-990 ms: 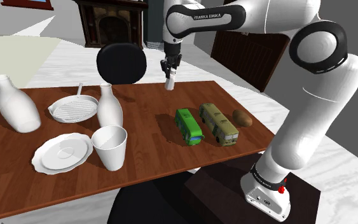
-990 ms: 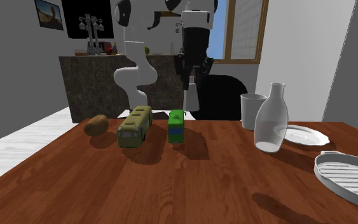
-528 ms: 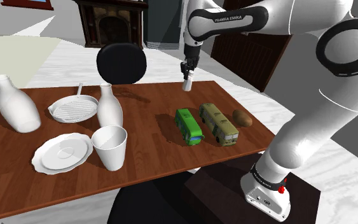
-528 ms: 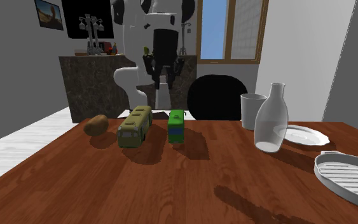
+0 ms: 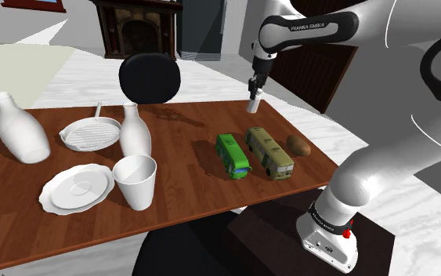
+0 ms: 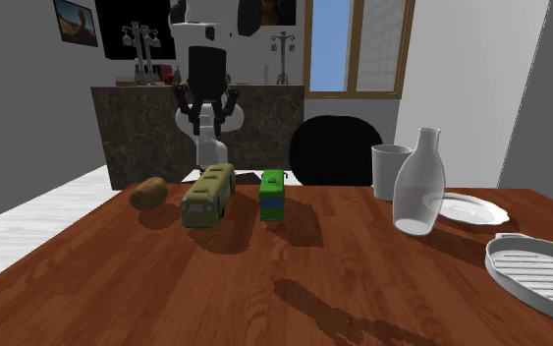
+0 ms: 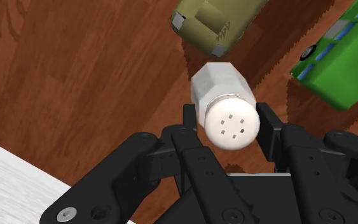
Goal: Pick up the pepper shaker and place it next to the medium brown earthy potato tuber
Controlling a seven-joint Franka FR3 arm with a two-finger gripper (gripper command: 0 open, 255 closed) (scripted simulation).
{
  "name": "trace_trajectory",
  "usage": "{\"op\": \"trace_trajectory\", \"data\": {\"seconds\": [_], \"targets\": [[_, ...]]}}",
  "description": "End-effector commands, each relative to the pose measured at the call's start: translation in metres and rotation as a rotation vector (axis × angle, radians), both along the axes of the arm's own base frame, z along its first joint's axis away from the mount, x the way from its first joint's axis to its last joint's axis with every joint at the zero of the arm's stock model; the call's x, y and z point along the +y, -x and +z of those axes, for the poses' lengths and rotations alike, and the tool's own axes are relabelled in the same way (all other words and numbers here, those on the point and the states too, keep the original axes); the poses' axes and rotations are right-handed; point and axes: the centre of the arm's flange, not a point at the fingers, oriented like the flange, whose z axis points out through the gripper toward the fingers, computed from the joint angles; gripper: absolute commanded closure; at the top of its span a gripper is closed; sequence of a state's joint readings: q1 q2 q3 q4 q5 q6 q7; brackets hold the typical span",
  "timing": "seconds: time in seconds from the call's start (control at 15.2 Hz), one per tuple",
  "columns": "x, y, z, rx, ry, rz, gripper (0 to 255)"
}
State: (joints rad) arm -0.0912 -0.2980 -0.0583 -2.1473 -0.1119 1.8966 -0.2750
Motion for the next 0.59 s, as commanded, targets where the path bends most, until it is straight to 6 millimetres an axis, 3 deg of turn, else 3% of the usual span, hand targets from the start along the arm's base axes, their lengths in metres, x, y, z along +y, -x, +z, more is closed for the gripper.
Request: {"op": "trace_trajectory", "data": {"seconds": [0.0,0.53], "targets": [[-0.02,0.016,0.0,0.0,0.0,0.002,255],[-0.105,0.08,0.001,0.0,0.0,0.002,255]]}}
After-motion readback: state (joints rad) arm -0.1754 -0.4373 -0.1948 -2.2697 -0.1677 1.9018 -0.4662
